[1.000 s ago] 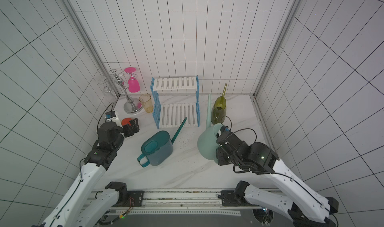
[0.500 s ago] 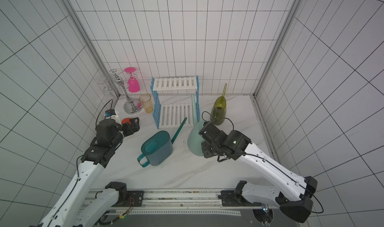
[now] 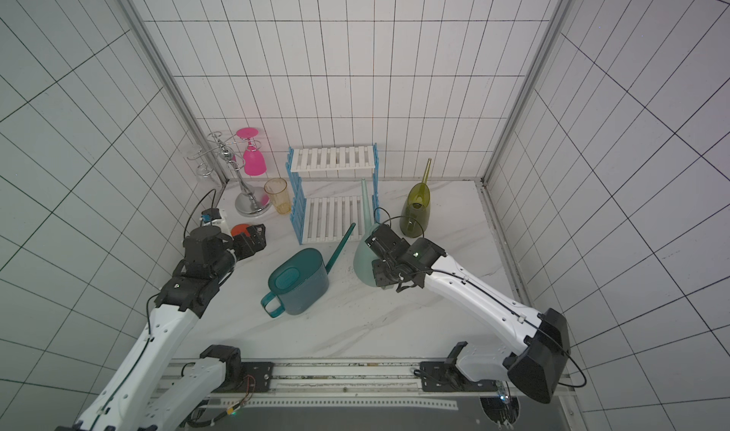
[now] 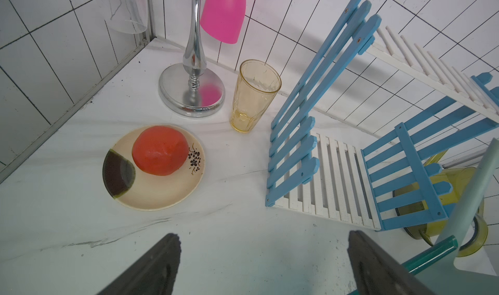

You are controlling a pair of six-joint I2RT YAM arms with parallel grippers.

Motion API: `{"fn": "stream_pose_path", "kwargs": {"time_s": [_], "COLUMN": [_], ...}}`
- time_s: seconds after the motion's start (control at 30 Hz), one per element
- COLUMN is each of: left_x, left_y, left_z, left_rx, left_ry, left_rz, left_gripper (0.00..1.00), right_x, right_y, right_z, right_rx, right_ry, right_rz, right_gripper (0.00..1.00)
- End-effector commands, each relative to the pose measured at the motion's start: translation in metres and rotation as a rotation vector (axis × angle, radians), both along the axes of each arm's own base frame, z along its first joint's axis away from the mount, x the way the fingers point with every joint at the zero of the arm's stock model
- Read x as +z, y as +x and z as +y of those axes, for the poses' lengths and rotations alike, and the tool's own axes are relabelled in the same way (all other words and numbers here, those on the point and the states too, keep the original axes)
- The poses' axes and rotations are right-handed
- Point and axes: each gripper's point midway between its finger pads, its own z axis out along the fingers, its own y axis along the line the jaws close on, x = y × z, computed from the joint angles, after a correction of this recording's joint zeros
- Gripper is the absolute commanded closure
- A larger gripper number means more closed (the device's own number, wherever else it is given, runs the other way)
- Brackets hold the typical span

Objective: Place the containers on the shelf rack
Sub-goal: 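Place the container on the shelf.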

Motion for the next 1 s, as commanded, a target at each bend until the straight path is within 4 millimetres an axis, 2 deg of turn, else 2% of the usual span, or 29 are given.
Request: {"fn": "stream_pose_path", "kwargs": {"time_s": [0.0, 0.37, 0.53, 0.67, 0.97], "left_x": [-0.001, -0.004, -0.005, -0.005, -0.007], "left_y": [0.003, 0.002, 0.006, 0.011, 0.008], "left_z": [-0.001, 0.0, 0.001, -0.007, -0.007], "left_rx": [0.0, -0.001, 0.003, -0.034, -0.039], "left_ry": [-0.004, 0.01, 0.017, -0.004, -0.003], "left_rz": [-0.004, 0.0, -0.014, -0.017, 0.015], "left_gripper": [0.01, 0.02, 0.01, 0.01, 0.02], "right_x": [0.015, 0.01, 0.011, 0.01, 0.01], "right_y": [0.021, 0.041, 0.059, 0.074, 0.111], "right_z": [0.021, 0.05, 0.061, 0.062, 0.06], "right_rx": [0.001, 0.003, 0.004, -0.008, -0.033], "right_ry": [0.079, 0.09, 0.064, 0.041, 0.006], "right_rz": [-0.076, -0.08, -0.09, -0.102, -0.135], "right_gripper": [1.0, 1.0, 1.0, 1.0, 1.0]}}
